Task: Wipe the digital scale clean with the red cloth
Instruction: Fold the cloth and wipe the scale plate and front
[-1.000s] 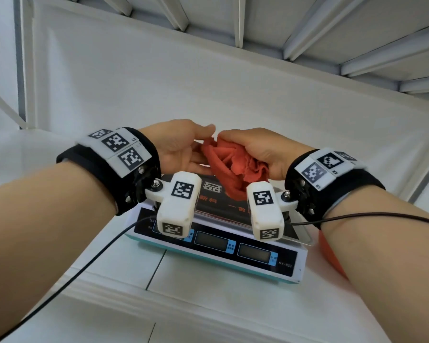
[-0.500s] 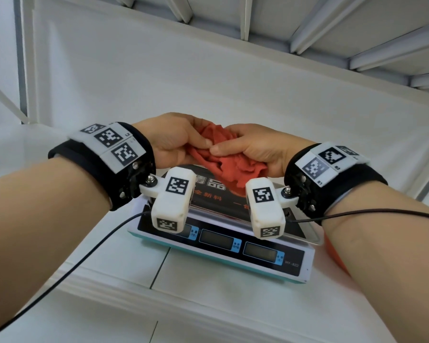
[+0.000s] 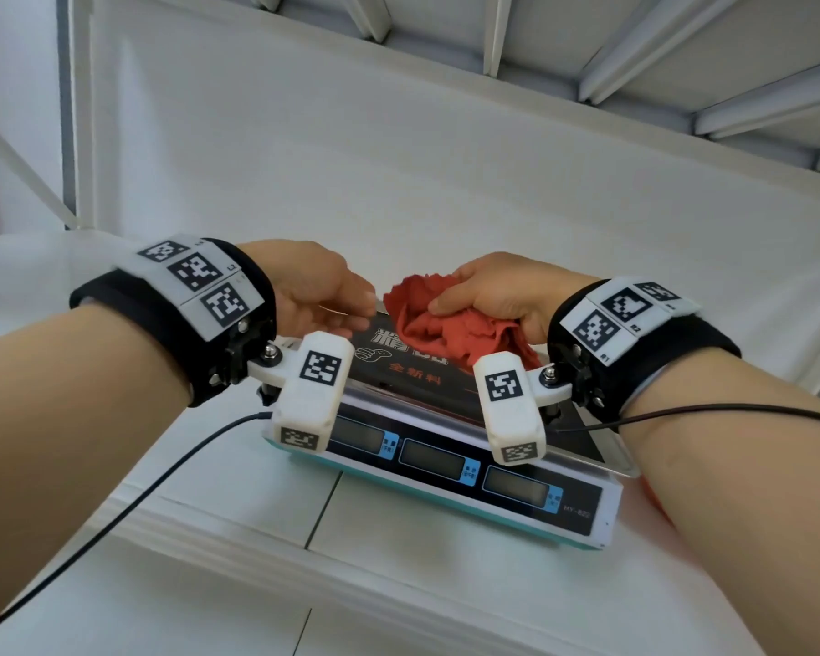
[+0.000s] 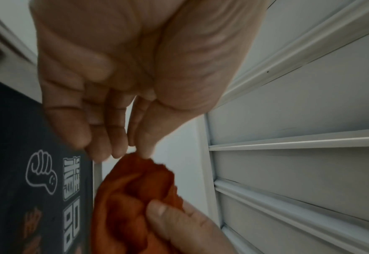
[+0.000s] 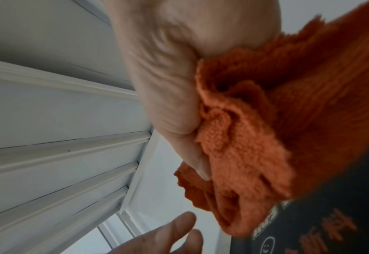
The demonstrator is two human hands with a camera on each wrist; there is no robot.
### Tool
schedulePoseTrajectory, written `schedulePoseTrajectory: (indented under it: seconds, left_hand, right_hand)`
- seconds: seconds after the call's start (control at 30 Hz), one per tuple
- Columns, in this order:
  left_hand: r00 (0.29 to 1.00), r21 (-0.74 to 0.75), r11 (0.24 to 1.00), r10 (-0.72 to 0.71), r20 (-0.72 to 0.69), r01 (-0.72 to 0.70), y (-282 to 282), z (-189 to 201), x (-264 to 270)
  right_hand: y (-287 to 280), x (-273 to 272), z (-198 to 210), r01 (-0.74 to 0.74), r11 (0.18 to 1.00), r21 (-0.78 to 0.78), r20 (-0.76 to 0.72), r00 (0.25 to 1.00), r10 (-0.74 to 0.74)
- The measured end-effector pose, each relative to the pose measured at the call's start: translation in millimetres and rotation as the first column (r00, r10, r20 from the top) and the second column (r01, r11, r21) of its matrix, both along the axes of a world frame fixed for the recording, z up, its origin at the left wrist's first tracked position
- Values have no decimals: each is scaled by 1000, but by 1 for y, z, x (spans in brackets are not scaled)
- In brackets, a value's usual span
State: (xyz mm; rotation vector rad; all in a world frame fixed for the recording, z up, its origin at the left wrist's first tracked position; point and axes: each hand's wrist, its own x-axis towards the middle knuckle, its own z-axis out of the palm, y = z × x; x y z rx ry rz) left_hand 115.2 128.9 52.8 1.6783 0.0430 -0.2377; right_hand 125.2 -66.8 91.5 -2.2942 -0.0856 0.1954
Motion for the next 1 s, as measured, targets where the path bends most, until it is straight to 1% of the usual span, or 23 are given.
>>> schedulePoseTrajectory:
  seconds: [0.07,0.13,0.2,0.27,0.37,0.47,0.53,0.63,0.7,0.77,0.83,0.9,0.97,1.0]
  left_hand:
    - [997,-25,998,-64,-47,63,-6,3,-6]
    - [994,-28,994,-102,-46,101,-12,6,-7]
    - [997,-58,995,-78,-11,77,-17,8,-9]
    - [999,-117,992,-43,4,43,-18,9,-9]
    - [998,-229,971,-68,-10,64,-16,10,-8]
    - [992,-302,947,-123,-16,113,-16,11,-10]
    - [989,-289,946,-147,10,144,-17,11,-12]
    - [990,-301,943,-130,56,140,-17,9,-12]
    - [991,-279,952,-116,66,130,-14,7,-11]
    - [993,-253,961,-103,49,113,-11,6,-11]
    - [993,-250,961,-118,5,116,-12,8,-15]
    - [992,-255,960,-122,-20,113,-16,10,-19]
    - [994,-240,964,-112,17,113,-20,10,-19]
    - [994,-236,965,-108,35,113,-20,9,-17]
  right_hand:
    - [4,-2,2,-55,998,23,46,997,54]
    - [6,-5,2,-155,988,24,52,987,154]
    - [7,-9,3,-224,974,29,37,974,223]
    - [4,-10,4,-251,964,85,24,968,250]
    - [-4,-7,4,-232,958,168,-46,969,242]
    - [-8,-9,0,-220,959,180,-81,968,237]
    - [-9,-7,-2,-190,964,185,-77,975,207]
    - [-10,-4,-2,-118,969,218,-59,989,134]
    - [-11,-2,-1,-58,959,277,-69,994,80]
    - [-12,0,-2,-27,943,331,-83,995,57]
    - [-13,1,-3,-42,947,319,-69,995,67]
    - [-11,0,-3,-97,957,272,-58,991,117]
    - [-9,-3,-4,-143,957,252,-70,984,166]
    - [-8,-3,-4,-149,951,270,-85,980,178]
